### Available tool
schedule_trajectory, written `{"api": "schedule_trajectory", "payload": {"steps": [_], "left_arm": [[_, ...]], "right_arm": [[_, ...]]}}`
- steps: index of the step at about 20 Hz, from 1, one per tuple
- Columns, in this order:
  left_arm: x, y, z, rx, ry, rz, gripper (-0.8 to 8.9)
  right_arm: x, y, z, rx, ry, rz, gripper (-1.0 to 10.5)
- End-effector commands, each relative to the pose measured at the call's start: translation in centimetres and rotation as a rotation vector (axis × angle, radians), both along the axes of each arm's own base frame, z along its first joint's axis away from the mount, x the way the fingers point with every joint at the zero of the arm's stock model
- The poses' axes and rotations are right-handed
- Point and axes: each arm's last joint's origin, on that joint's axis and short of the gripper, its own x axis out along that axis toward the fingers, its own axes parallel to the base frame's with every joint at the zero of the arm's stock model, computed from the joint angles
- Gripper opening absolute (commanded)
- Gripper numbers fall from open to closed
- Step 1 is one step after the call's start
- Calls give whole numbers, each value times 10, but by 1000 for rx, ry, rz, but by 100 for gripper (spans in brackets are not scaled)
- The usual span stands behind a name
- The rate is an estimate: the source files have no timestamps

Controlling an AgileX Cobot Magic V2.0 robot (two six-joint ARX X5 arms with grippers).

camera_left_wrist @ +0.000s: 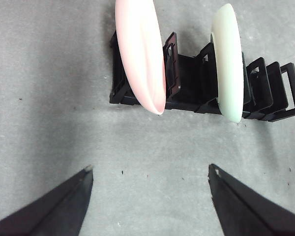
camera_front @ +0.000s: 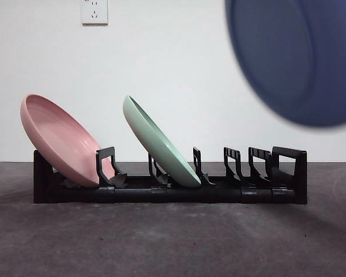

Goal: Place the plate

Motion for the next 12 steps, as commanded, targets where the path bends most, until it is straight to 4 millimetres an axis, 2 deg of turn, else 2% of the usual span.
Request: {"api": "schedule_trajectory", "payload": {"steps": [1, 8, 12], "left_arm": [[0, 0, 7, 2, -32, -14, 375], [0, 0, 7, 8, -35, -19, 375], [0, 0, 7, 8, -33, -19, 375]], "right_arm": [[2, 21, -3, -81, -9, 78, 11], [-2, 105, -26, -448, -88, 223, 11], [7, 141, -38, -601, -156, 267, 11]]}}
